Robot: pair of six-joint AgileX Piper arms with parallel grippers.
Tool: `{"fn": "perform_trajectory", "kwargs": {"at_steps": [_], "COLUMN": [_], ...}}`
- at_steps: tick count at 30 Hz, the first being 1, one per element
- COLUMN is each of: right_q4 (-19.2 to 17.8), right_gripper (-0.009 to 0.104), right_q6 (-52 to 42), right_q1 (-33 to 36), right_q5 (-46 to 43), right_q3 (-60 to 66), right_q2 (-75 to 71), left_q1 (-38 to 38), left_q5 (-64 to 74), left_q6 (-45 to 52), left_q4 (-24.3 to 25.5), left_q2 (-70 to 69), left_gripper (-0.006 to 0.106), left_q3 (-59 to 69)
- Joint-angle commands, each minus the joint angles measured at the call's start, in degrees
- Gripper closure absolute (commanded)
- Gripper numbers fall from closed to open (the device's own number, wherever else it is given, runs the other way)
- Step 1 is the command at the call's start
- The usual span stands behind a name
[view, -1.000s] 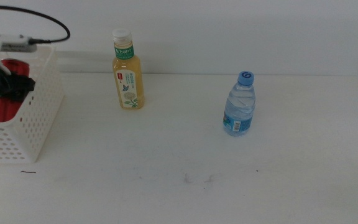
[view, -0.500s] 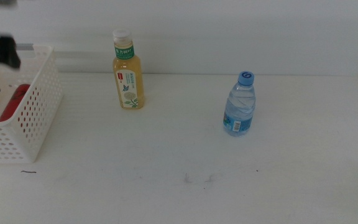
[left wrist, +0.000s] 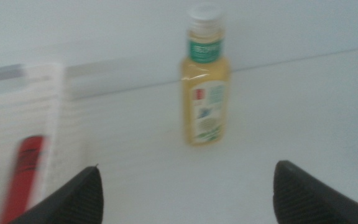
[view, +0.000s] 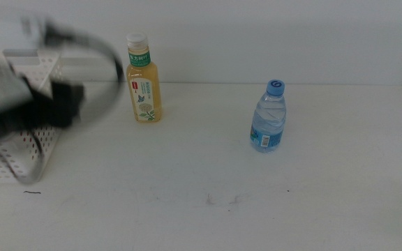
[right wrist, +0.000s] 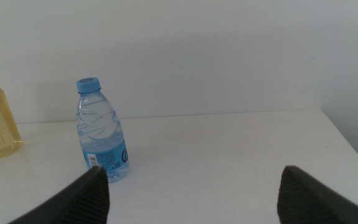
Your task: Use arms to grab the bottles and put them into the dustbin to the left of the table.
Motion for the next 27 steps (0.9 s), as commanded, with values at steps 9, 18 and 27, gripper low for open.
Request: {"fn": "perform_trajectory", "kwargs": {"at_steps": [9, 18, 27], "right_q4": [-0.6, -0.6, -0.6], "right_gripper": [0.006, 0.006, 0.006], "right_q6": [-0.4, -0.4, -0.4], "right_q1": [-0.3, -0.3, -0.3], "right_q5": [-0.2, -0.2, -0.2], "right_q3": [0.2, 0.2, 0.2], "right_q2": [-0.3, -0.3, -0.3], "left_q1": [1.2, 1.2, 1.2], "left_q5": [-45.7, -64.4, -62.0], "left_q6": [-6.1, -3.2, -3.2], "left_q4": [5.5, -0.8, -1.0], "left_q2": [13.6, 36.3, 49.1], "left_gripper": [0.007, 0.007, 0.007], "left_q3": [20.7, 14.0, -0.7]}}
